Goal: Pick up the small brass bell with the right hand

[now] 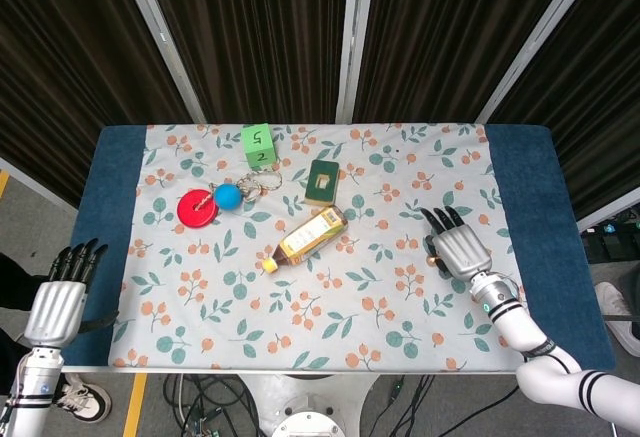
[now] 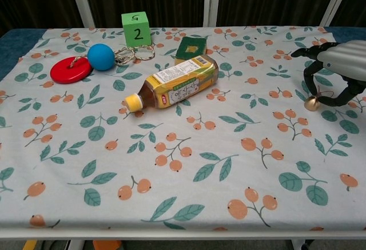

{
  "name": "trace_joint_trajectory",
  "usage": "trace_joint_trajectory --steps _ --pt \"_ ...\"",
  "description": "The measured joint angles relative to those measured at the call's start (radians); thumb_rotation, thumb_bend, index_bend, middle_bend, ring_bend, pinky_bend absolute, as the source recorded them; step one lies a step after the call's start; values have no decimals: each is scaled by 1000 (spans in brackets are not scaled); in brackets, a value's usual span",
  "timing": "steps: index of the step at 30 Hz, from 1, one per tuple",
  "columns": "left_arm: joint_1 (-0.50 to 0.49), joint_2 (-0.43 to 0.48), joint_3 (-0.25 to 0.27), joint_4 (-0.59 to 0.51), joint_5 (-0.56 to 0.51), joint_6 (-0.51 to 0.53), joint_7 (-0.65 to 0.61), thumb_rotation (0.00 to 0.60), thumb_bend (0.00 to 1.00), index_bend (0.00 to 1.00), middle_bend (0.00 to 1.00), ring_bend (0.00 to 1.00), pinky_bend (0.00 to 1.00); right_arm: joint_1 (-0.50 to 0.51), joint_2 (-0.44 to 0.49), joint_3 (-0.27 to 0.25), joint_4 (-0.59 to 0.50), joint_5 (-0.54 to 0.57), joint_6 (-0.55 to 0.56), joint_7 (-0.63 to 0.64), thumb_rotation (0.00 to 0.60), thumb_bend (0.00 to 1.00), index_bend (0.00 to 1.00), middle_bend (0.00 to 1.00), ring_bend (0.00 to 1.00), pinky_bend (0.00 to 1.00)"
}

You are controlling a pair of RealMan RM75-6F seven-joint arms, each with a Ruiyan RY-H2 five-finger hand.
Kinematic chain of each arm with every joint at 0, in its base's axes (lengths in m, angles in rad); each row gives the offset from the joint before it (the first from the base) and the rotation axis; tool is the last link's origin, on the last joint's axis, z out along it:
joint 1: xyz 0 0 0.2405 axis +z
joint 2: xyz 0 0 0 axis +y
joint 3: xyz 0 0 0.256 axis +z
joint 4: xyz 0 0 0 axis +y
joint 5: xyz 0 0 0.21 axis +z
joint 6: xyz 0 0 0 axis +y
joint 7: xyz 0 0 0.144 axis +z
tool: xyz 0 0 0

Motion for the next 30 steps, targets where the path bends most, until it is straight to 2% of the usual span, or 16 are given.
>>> trace_joint_trajectory --steps 11,22,30 --pt "-1 0 -3 -1 -5 -5 -1 600 0 0 0 0 7 4 -9 -4 10 6 2 -14 600 304 599 36 0 0" --pt "-2 0 -5 -2 -4 -2 -9 600 0 0 0 0 7 -1 -5 1 9 -9 37 10 600 386 688 67 0 0" --pt "-2 -1 -5 3 -2 -1 -18 600 0 0 0 0 7 -15 43 7 -79 -64 114 39 600 395 727 94 0 0"
